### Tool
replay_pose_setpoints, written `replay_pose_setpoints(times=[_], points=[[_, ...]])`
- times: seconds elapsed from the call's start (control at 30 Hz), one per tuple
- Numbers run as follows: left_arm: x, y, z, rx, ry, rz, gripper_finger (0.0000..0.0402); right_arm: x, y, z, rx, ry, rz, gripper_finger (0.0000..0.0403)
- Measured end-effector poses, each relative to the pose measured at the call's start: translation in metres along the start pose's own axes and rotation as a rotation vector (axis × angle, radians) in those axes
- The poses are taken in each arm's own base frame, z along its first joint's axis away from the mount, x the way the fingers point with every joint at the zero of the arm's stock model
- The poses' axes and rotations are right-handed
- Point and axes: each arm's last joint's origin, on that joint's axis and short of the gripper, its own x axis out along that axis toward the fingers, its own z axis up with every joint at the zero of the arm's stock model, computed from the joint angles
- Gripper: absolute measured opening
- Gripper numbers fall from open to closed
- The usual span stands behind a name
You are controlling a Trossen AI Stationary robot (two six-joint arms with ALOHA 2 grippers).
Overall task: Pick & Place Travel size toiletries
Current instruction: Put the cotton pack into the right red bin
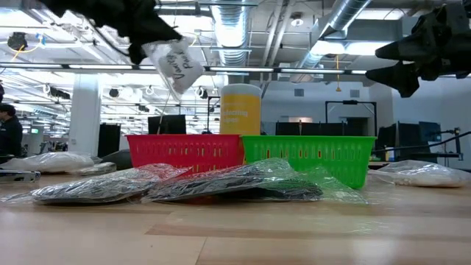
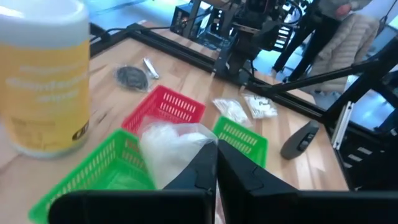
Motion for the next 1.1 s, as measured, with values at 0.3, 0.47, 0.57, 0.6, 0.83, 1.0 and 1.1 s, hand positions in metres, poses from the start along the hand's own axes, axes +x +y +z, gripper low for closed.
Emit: replay_pose_setpoints(times=[0.3,0.47,0.57,0.6,0.83,1.0,1.1], points=[[0.040,-0.013,0.029,0.091,0.015,-0.016,0.0000,0.002,0.002,0.005,0.028,-0.042,0.012,0.0296],[0.059,-0.020,0.043,0.135,0.023,-0.067,0.0000,0.007,0.004,0.006,0.029,-0.048,0.013,0.0296],[0.070,-0.024,0.049,0.160,0.023,-0.075,0.0000,0.011,0.005,0.008,0.027,-0.056,0.008,0.0296],[0.074,-0.024,0.051,0.164,0.026,-0.077,0.0000,0.013,0.006,0.008,0.023,-0.058,0.008,0.0296],[0.093,-0.031,0.059,0.202,0.005,-0.155,0.0000,0.024,0.009,0.012,0.027,-0.096,0.014,0.0296],[0.099,-0.033,0.064,0.209,-0.025,-0.165,0.0000,0.033,0.012,0.018,0.012,-0.115,0.044,0.0296],[0.099,-0.035,0.067,0.210,-0.055,-0.202,0.0000,0.041,0.015,0.024,0.002,-0.088,0.043,0.0296]])
